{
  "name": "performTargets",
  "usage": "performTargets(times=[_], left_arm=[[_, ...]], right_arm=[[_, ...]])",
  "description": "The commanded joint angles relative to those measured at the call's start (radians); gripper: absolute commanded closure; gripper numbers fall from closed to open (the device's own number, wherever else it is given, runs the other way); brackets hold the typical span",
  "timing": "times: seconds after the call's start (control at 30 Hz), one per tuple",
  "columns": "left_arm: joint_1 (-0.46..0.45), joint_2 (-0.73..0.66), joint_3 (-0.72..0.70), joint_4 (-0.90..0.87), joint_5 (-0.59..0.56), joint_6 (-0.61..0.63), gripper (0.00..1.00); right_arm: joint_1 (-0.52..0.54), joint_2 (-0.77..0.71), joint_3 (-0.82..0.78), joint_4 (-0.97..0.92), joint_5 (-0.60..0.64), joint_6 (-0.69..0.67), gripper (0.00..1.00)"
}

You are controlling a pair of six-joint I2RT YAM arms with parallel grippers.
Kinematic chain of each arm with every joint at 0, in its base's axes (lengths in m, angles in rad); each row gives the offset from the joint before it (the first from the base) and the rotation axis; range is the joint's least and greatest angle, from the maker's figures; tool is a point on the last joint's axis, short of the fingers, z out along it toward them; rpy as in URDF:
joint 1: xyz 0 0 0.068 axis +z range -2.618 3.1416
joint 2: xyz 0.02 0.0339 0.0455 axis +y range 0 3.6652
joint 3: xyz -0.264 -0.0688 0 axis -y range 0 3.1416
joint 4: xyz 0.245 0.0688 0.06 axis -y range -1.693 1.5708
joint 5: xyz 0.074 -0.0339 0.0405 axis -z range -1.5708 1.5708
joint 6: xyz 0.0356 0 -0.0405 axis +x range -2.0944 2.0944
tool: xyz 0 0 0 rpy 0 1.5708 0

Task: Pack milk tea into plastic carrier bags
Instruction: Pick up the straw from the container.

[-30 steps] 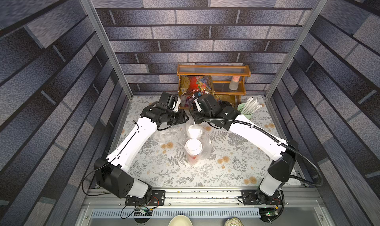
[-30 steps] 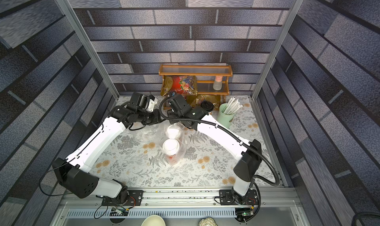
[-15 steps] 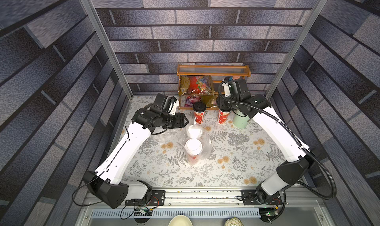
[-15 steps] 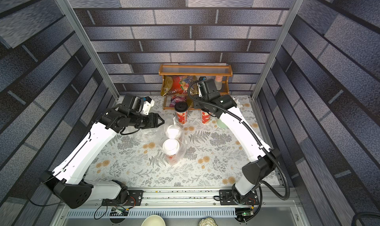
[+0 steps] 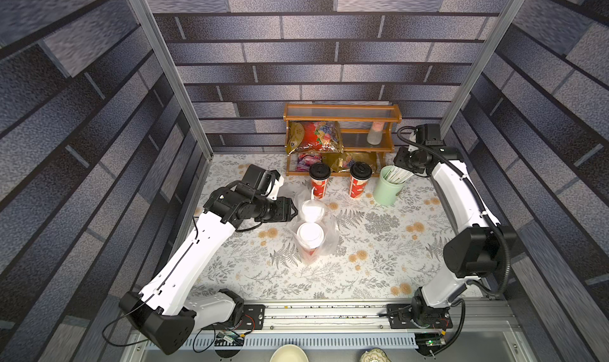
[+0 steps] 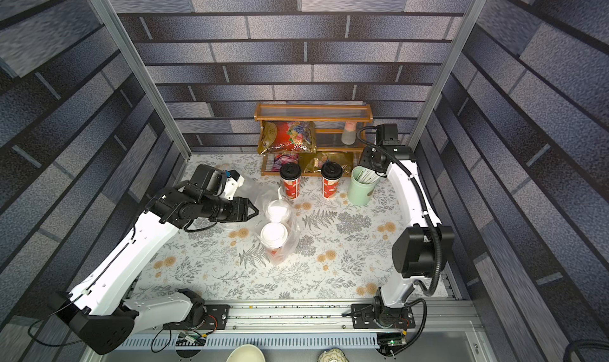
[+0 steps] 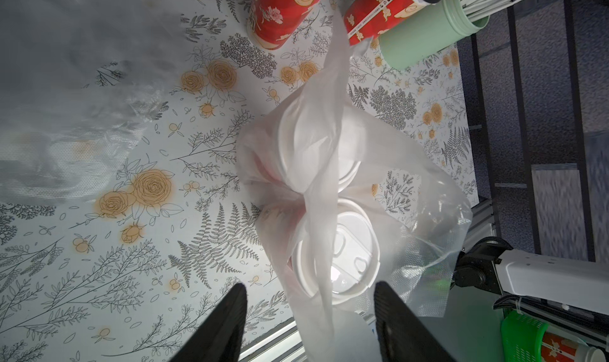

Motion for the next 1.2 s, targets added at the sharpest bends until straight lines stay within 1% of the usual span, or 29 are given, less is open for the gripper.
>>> performTargets(times=[0.0, 0.13, 0.3, 0.37, 0.47, 0.73, 0.8, 1.03, 1.17], left_arm=[[0.01, -0.016, -0.017, 0.013, -0.008, -0.021, 0.36], [0.015, -0.016, -0.024, 0.027, 0.005, -0.024, 0.36], [0.021, -0.014, -0.025, 0.031, 0.014, -0.029, 0.35], [0.023, -0.015, -0.025, 0.033, 0.014, -0.03, 0.35], [0.028, -0.014, -0.025, 0.032, 0.016, -0.031, 0.35], [0.035, -0.015, -0.024, 0.032, 0.018, -0.036, 0.35], [0.036, -0.018, -0.022, 0.029, 0.019, -0.035, 0.34], [0.036, -0.041, -0.032, 0.027, 0.016, -0.043, 0.34], [0.036, -0.049, -0.03, 0.02, 0.012, -0.045, 0.34]], right_arm=[[-0.038, 0.082, 0.059, 0.03, -0.061, 0.042, 0.61], [-0.055, 0.161, 0.113, 0.044, -0.086, 0.04, 0.64], [-0.062, 0.219, 0.161, 0.038, -0.057, 0.021, 0.65], [-0.066, 0.229, 0.158, 0.061, -0.088, 0.013, 0.68], [-0.067, 0.249, 0.176, 0.062, -0.1, 0.009, 0.71], [-0.067, 0.285, 0.218, 0.059, -0.106, -0.001, 0.73], [-0.067, 0.327, 0.226, 0.056, -0.111, -0.004, 0.73], [-0.067, 0.322, 0.188, 0.076, -0.112, -0.004, 0.79], [-0.066, 0.303, 0.165, 0.086, -0.095, -0.007, 0.86]])
